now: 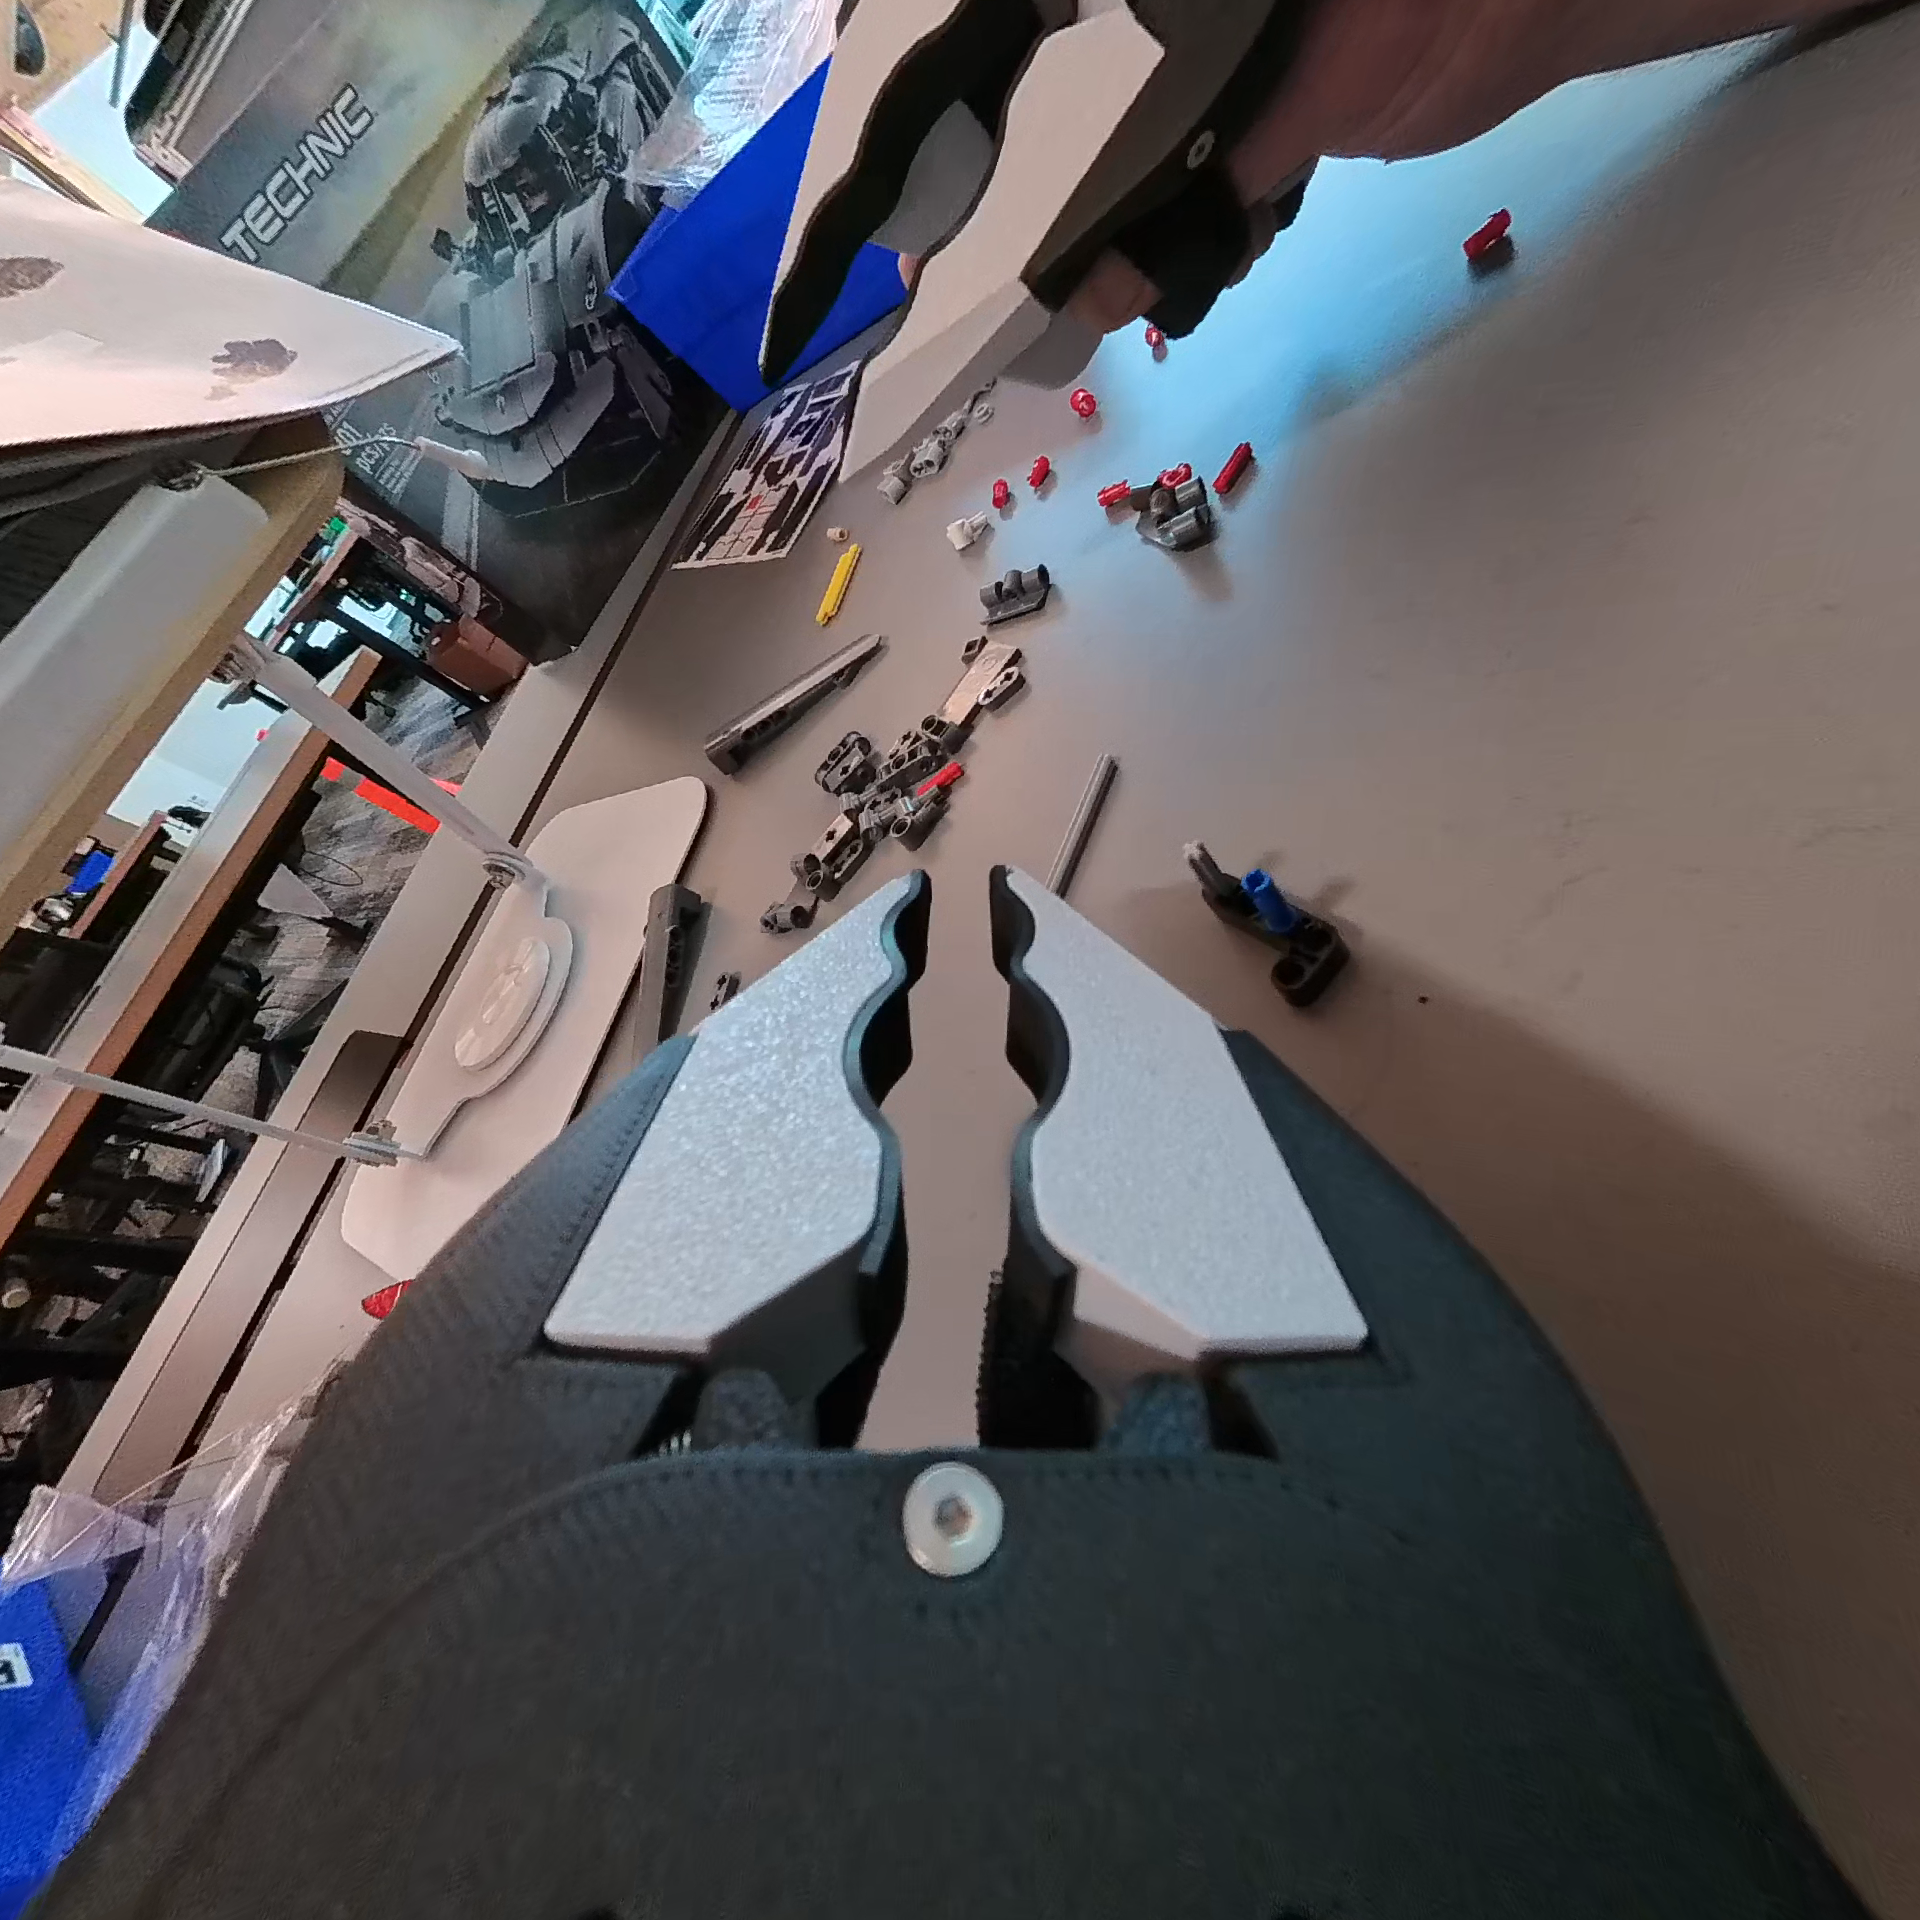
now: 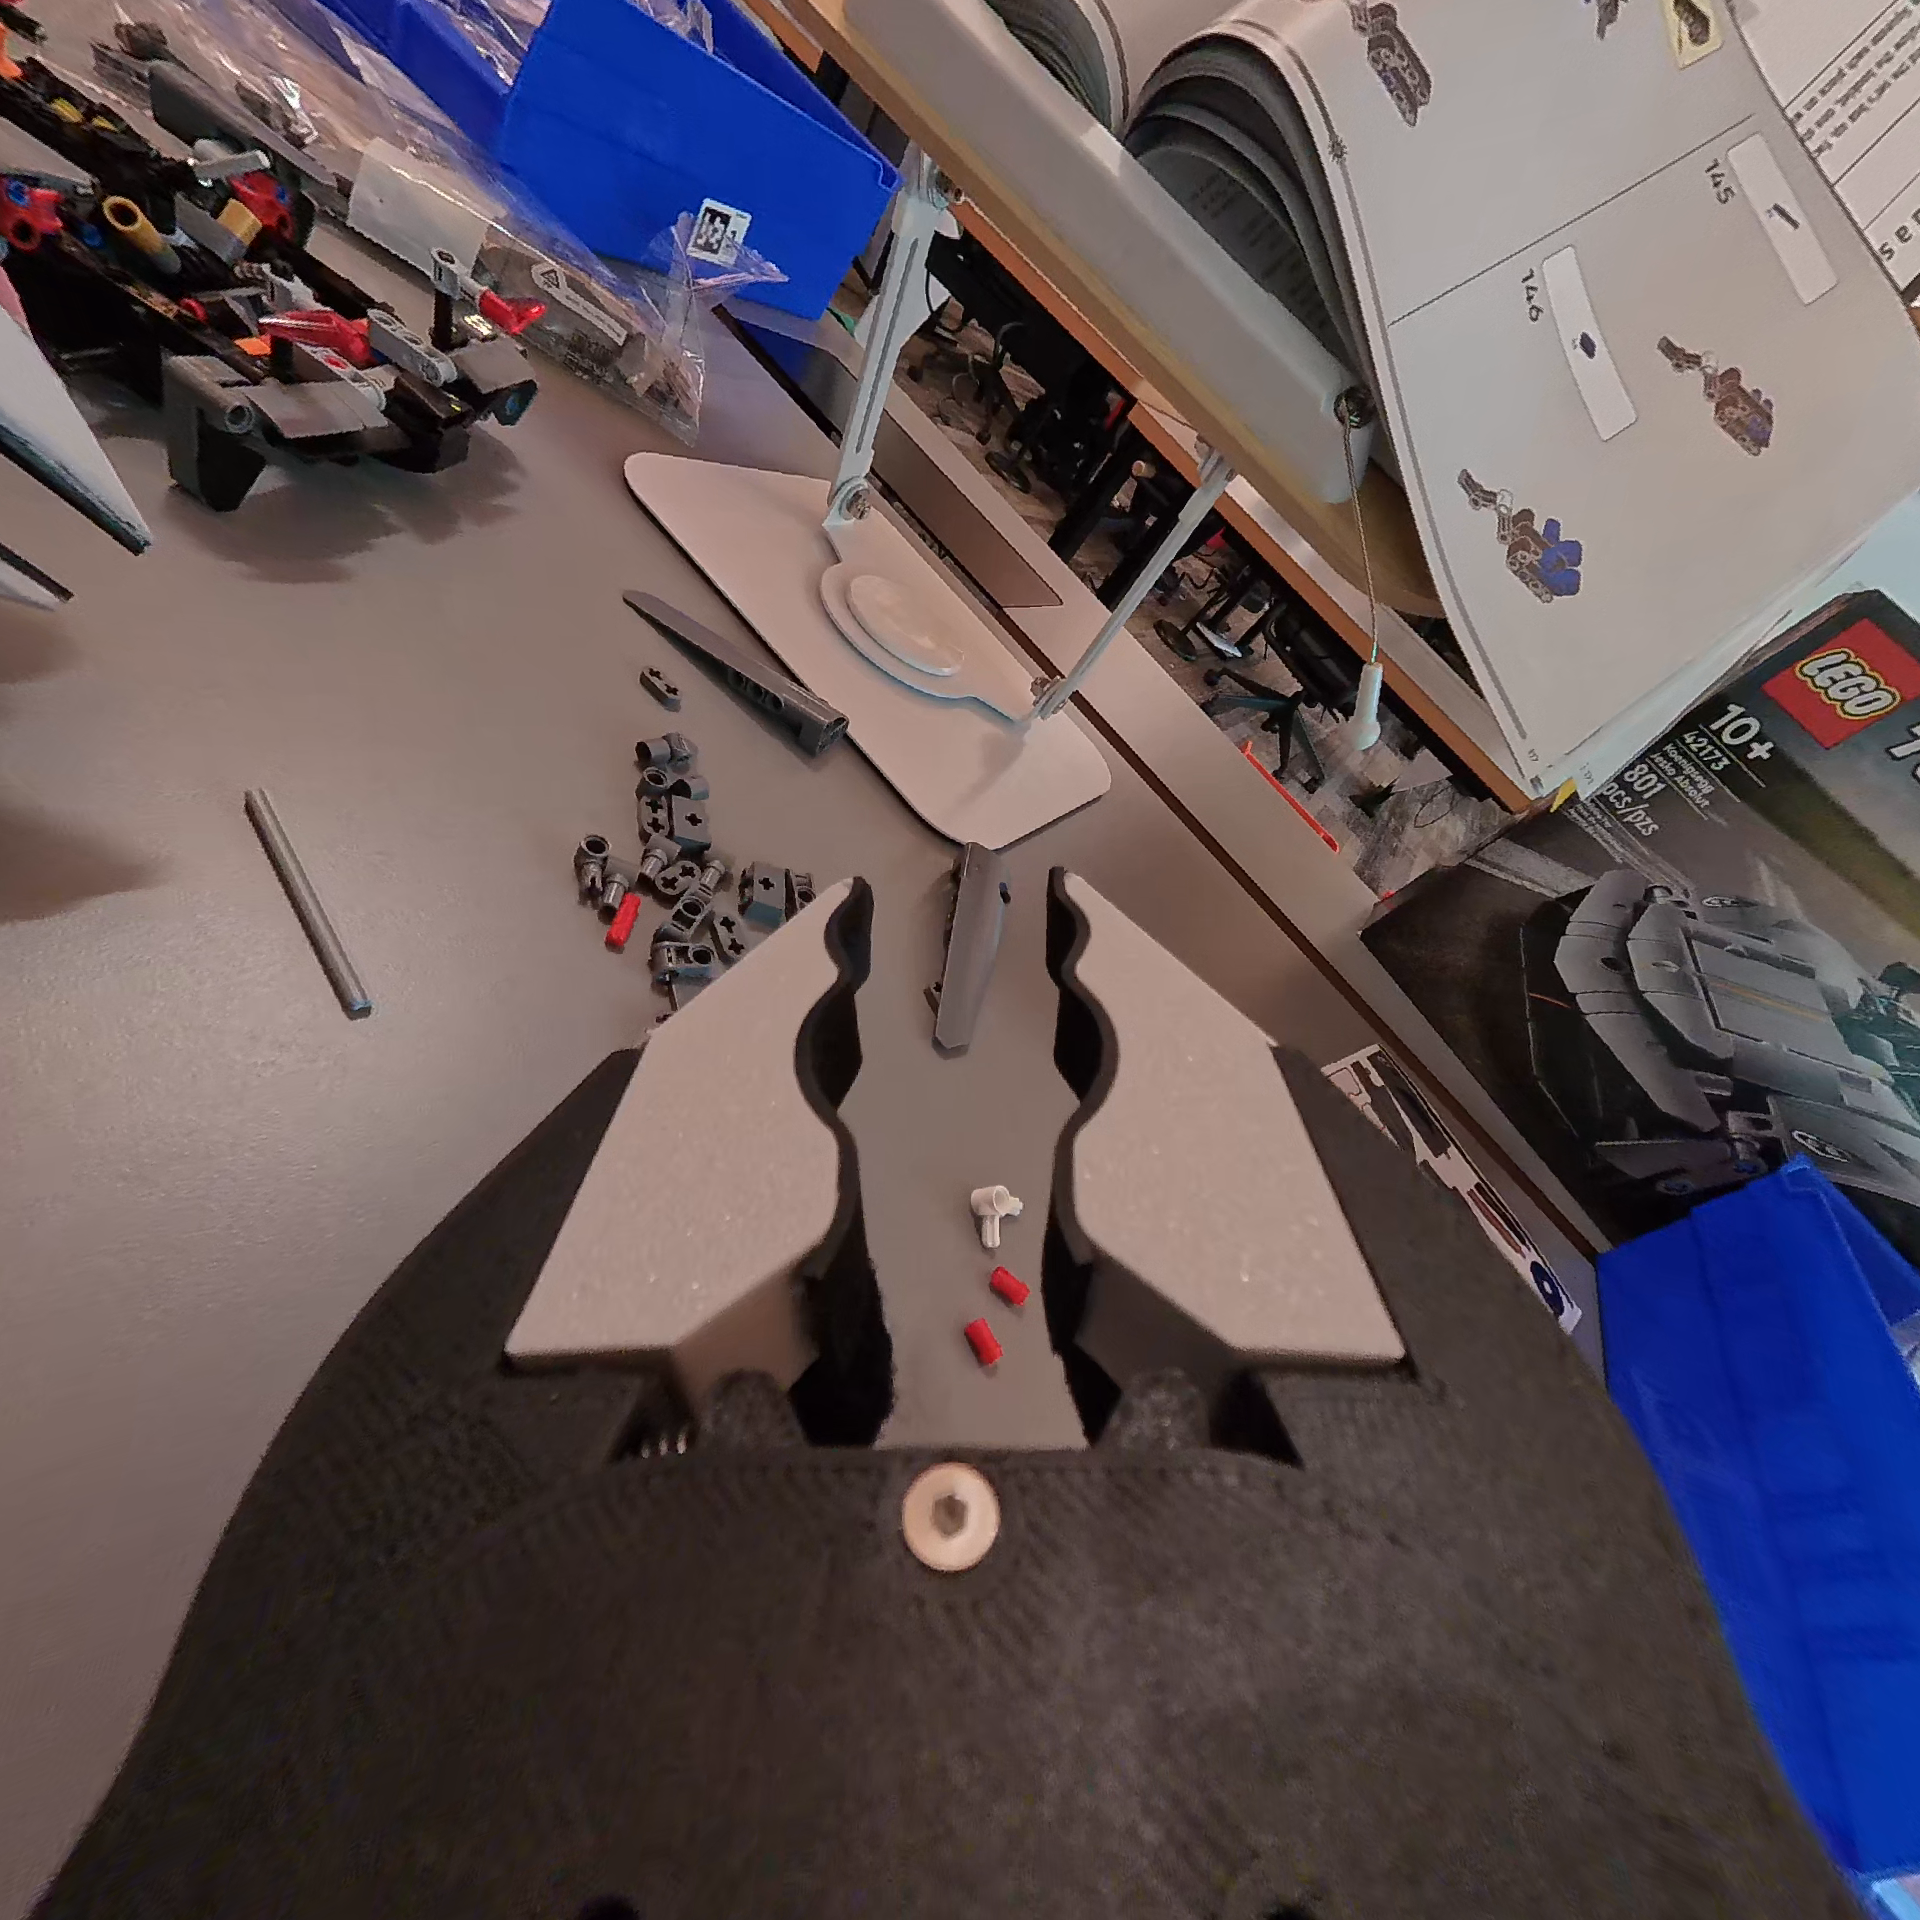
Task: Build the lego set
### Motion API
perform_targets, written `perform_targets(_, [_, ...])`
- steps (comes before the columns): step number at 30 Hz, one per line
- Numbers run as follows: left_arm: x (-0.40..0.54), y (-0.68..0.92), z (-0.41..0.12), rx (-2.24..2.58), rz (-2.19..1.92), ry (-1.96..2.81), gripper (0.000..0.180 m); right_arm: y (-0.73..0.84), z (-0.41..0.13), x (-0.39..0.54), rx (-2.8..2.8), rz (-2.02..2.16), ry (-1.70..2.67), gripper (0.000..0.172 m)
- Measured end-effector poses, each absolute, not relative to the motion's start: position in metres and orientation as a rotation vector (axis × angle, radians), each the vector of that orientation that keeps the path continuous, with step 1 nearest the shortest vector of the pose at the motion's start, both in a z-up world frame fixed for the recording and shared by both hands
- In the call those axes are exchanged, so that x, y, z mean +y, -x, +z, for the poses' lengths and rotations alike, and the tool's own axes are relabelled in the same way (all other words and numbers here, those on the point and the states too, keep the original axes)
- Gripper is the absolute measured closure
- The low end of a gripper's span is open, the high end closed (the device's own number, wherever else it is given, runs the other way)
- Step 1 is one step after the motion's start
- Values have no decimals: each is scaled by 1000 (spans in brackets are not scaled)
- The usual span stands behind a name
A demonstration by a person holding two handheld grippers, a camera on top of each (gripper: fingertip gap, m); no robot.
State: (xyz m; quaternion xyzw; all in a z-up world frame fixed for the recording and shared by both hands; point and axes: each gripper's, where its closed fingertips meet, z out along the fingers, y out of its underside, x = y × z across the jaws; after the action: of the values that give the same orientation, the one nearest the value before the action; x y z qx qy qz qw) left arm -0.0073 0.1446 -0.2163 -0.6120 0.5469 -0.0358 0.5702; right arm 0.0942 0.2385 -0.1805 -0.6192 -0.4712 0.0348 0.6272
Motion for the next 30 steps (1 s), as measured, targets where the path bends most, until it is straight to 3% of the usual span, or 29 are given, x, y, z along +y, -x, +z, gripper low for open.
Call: perform_targets(30, [142, 18, -198, 1255, -43, 1379, 172, -111, -178, 249, -1031, 14, 1435, 140])
